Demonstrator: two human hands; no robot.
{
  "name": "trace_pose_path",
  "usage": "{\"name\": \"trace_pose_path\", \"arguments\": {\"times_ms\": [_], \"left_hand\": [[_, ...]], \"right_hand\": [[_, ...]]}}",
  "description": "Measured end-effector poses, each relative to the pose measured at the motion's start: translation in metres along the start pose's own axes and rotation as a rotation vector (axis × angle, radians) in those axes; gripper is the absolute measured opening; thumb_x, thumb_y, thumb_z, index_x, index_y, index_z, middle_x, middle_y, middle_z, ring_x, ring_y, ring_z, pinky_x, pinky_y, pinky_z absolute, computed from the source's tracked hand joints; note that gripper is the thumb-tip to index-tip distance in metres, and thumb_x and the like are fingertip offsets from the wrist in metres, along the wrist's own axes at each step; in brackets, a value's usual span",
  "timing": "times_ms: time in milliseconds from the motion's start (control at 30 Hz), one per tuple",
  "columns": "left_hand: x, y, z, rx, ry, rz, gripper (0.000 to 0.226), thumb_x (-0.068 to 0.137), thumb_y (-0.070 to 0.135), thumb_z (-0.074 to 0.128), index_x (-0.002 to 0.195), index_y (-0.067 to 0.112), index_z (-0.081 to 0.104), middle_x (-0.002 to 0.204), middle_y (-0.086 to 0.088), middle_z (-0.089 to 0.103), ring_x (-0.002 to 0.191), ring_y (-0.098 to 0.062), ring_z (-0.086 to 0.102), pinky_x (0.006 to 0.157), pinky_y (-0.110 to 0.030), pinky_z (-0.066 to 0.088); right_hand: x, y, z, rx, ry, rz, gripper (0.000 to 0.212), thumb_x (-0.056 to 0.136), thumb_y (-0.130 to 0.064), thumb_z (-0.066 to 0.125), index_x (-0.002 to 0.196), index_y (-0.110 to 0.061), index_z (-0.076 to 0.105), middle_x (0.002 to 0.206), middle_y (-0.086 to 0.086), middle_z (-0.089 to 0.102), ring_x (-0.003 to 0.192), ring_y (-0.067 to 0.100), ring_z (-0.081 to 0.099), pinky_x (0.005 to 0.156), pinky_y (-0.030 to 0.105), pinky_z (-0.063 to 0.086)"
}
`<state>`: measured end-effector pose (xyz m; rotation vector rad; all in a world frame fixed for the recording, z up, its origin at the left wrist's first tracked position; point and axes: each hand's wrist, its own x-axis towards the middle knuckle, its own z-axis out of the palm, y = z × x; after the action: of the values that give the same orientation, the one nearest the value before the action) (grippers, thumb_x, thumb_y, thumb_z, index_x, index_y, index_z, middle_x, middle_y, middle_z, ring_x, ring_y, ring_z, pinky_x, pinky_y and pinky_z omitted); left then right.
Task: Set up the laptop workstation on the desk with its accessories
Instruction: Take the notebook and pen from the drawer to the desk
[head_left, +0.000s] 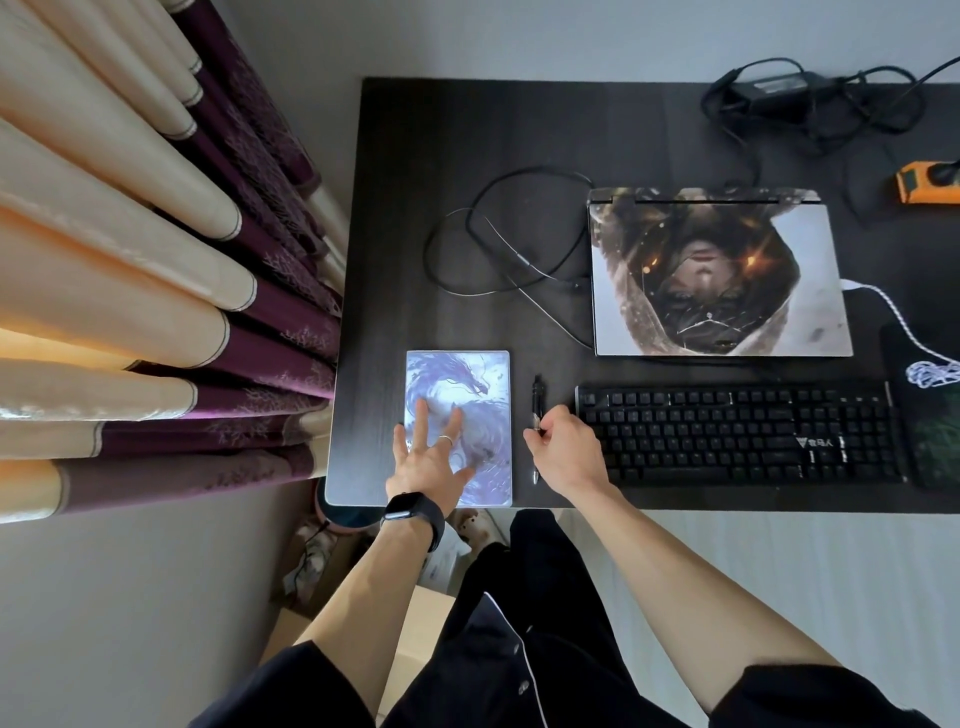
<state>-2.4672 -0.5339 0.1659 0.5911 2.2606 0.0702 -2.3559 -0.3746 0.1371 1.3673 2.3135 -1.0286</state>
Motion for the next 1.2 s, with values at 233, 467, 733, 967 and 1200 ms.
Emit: {"name": "trace_pose_path", "arguments": {"times_ms": [233,467,733,967,1200], "left_hand": [[0.004,-0.006,0.004,-0.019,0.005,0.02,0.079,0.09,0.066,0.05,0.149,0.058,0.0,0.158,0.018,-0.03,0.151,-0.029,-0.009,0.11,-0.059,0.036],[0.001,0.022,0.013,0.127,0.125,-0.024,0.069,0.096,0.039,0.048,0.156,0.033,0.014,0.165,-0.002,-0.003,0.15,-0.031,0.003,0.119,-0.051,0.017],[-0.01,0.131,0.043,0.051,0.242,0.191,0.064,0.095,0.036,0.048,0.154,0.022,0.028,0.161,-0.009,0.021,0.149,-0.027,0.015,0.121,-0.046,0.016],[-0.013,0.223,0.09,0.062,0.297,0.257,0.069,0.091,0.057,0.046,0.153,0.033,0.028,0.163,-0.006,0.019,0.15,-0.034,0.014,0.118,-0.054,0.018],[-0.017,0.248,0.119,0.136,0.249,0.08,0.077,0.09,0.071,0.037,0.152,0.053,-0.004,0.163,0.009,-0.019,0.148,-0.025,-0.025,0.112,-0.07,-0.002]], "right_hand": [[-0.006,0.0,-0.011,0.0,-0.056,-0.024,0.032,0.095,-0.044,0.061,0.106,-0.015,0.055,0.103,0.001,0.068,0.096,0.025,0.064,0.079,0.035,0.048],[-0.031,0.032,-0.053,0.069,-0.094,-0.097,0.024,0.1,-0.033,0.055,0.119,-0.018,0.057,0.11,-0.004,0.07,0.104,0.018,0.064,0.087,0.032,0.048],[-0.042,0.124,-0.123,0.134,0.054,-0.073,0.018,0.097,-0.027,0.061,0.112,-0.018,0.064,0.108,-0.006,0.072,0.091,0.013,0.069,0.087,0.031,0.053],[-0.025,0.239,-0.191,0.02,0.21,-0.121,0.027,0.096,-0.029,0.065,0.12,-0.018,0.063,0.127,-0.001,0.059,0.119,0.022,0.056,0.095,0.033,0.048],[-0.005,0.313,-0.209,-0.338,0.134,-0.101,0.071,0.094,-0.054,0.055,0.158,-0.039,0.026,0.17,0.008,0.009,0.154,0.037,0.011,0.122,0.051,0.021]]}}
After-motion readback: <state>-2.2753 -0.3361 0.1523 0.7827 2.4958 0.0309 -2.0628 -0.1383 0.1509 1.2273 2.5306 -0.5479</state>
